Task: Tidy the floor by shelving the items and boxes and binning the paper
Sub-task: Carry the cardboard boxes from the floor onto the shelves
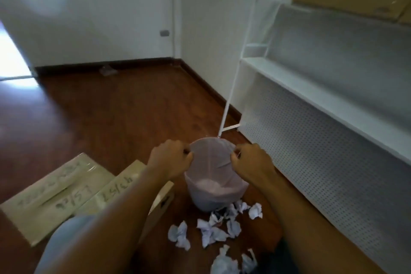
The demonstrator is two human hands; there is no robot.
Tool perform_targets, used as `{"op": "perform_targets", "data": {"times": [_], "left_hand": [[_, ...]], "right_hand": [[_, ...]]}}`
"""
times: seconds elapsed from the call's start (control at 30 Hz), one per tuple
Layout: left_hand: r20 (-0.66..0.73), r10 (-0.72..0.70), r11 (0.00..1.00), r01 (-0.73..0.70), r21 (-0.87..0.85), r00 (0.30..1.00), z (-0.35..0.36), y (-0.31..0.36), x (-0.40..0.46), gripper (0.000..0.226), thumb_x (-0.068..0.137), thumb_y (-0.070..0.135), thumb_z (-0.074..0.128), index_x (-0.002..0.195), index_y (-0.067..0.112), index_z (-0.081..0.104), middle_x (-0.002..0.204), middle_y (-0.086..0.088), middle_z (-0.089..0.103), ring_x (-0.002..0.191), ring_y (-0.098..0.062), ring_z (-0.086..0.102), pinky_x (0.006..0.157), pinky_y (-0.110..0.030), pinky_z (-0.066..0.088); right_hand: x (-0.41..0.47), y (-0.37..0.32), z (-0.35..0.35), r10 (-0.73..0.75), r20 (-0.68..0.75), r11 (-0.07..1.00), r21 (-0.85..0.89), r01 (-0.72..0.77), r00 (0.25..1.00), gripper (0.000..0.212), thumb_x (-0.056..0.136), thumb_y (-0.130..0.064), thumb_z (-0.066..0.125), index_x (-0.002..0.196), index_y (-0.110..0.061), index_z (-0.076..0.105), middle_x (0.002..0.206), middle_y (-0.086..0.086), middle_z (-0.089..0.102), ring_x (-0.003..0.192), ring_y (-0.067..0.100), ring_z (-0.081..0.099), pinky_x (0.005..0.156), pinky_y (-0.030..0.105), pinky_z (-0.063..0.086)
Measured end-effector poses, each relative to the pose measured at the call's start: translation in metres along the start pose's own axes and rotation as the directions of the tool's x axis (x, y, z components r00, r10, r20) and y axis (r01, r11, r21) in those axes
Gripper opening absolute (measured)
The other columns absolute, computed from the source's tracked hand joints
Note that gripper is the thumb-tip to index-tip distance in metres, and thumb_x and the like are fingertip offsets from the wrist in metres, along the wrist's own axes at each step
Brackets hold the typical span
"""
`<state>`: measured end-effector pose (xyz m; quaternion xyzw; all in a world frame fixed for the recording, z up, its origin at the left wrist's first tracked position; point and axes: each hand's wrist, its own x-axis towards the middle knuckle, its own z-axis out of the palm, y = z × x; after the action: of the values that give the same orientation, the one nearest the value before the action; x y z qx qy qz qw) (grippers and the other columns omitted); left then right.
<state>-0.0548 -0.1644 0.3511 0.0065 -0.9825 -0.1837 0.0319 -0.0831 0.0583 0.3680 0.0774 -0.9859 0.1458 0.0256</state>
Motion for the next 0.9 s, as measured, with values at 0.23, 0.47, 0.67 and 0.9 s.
{"op": "perform_targets", "data": {"times": [0.23, 0.47, 0.67, 0.9], "left_hand": [[-0.003, -0.303, 0.952, 0.303, -0.032, 0.953, 0.025, -0.13, -0.081, 0.025, 0.091, 0.045, 0.053, 0.09, 0.027, 0.068, 0.087, 0.009, 0.069, 0.075, -0.01, 0.063, 0.062, -0.029, 0.052], [0.091, -0.491, 0.864, 0.498, -0.077, 0.866, 0.088, -0.229, -0.121, 0.024, 0.09, 0.05, 0.056, 0.099, 0.028, 0.064, 0.108, 0.008, 0.065, 0.088, -0.01, 0.058, 0.062, -0.024, 0.046], [0.207, -0.715, 0.642, 0.744, -0.185, 0.668, 0.184, -0.269, -0.148, 0.099, 0.067, 0.078, 0.066, 0.139, 0.021, 0.029, 0.131, -0.004, 0.031, 0.12, -0.022, 0.037, 0.087, -0.037, 0.047], [0.507, -0.644, 0.463, 0.819, -0.339, 0.574, 0.255, -0.282, -0.175, 0.152, 0.043, 0.065, 0.087, 0.154, 0.024, -0.008, 0.158, -0.004, 0.013, 0.146, -0.032, 0.019, 0.117, -0.053, 0.03]], "right_hand": [[-0.016, -0.095, 0.113, -0.177, 0.236, 0.978, 0.146, 0.145, 0.955, 0.025, 0.096, -0.033, 0.055, 0.088, -0.014, 0.07, 0.081, 0.005, 0.068, 0.07, 0.02, 0.059, 0.064, 0.03, 0.045], [-0.001, -0.152, 0.227, -0.242, 0.39, 0.967, 0.171, 0.188, 0.888, 0.03, 0.091, -0.026, 0.056, 0.116, -0.012, 0.068, 0.112, 0.009, 0.07, 0.096, 0.026, 0.066, 0.08, 0.034, 0.055], [0.043, -0.141, 0.314, -0.131, 0.474, 0.986, 0.151, 0.067, 0.871, 0.037, 0.095, -0.014, 0.053, 0.129, 0.0, 0.053, 0.133, 0.02, 0.055, 0.117, 0.037, 0.056, 0.084, 0.035, 0.043], [0.055, -0.103, 0.36, -0.053, 0.599, 0.966, 0.235, -0.111, 0.799, 0.078, 0.078, -0.007, 0.063, 0.15, -0.017, 0.033, 0.15, 0.011, 0.035, 0.137, 0.033, 0.041, 0.109, 0.05, 0.043]]}}
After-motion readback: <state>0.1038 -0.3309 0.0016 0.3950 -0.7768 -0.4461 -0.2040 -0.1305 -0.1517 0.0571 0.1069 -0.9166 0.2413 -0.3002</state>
